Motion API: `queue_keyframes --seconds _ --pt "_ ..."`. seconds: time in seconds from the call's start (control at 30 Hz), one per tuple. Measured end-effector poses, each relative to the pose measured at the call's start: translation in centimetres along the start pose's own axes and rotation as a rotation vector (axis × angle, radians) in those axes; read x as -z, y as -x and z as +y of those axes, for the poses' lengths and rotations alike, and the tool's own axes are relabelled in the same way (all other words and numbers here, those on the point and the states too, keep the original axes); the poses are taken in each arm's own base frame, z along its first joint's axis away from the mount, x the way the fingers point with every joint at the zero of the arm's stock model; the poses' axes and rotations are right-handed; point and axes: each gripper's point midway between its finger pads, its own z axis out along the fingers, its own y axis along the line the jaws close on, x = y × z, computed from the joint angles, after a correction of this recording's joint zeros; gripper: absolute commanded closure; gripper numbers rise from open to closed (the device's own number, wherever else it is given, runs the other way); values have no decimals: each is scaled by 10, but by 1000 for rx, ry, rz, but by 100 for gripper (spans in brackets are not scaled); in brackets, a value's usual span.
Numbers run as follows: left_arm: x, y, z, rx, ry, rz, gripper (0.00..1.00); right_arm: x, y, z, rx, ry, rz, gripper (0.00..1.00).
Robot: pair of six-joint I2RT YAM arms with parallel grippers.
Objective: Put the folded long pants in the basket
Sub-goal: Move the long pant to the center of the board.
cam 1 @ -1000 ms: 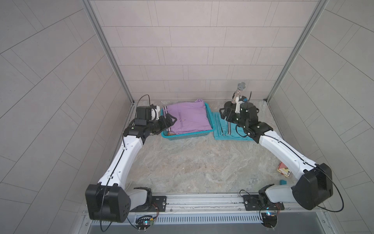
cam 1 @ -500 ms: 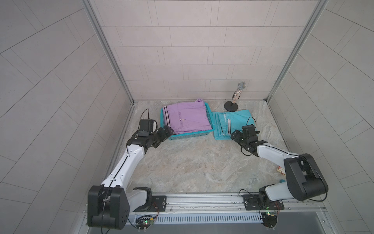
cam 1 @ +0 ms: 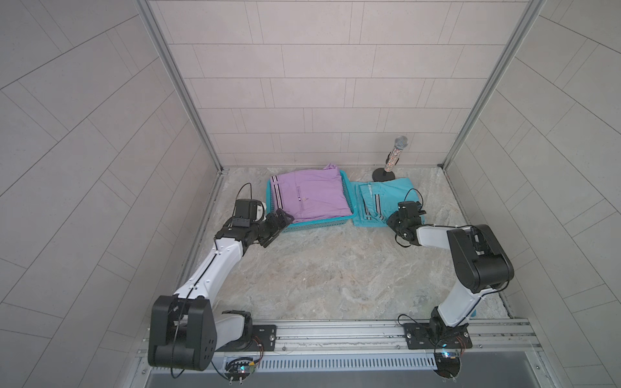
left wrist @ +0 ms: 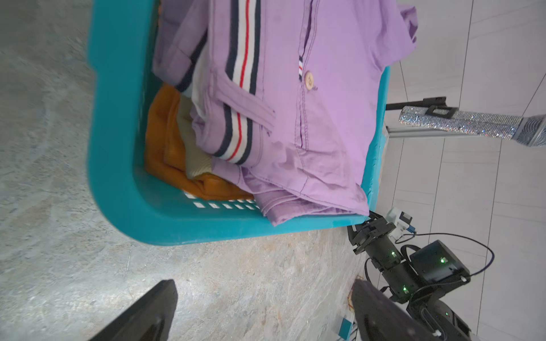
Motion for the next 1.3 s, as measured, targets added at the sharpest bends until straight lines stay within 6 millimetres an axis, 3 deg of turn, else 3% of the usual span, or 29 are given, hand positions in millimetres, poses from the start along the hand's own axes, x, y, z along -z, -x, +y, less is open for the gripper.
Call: queue_keyframes --seconds 0.13,0.3,0.47,0.7,0.9,1.07,1.3 --pt "-2 -19 -18 -89 -27 33 0 22 -9 -11 -33 12 11 100" --pt "-10 -55 -38 -159 -77 96 0 65 -39 -51 -75 -73 82 100" --pt "-30 -99 -21 -147 -63 183 0 103 -61 -71 -72 -155 156 100" --pt "-53 -142 0 -148 -54 233 0 143 -111 -103 -45 -182 270 100" --pt "-74 -179 23 -136 -22 300 0 153 -143 -106 -26 -146 335 100" --pt "-89 -188 7 -150 -99 306 0 152 -166 -86 -4 -93 379 100" --pt "-102 -186 -6 -140 -182 283 0 148 -191 -59 21 -40 434 100"
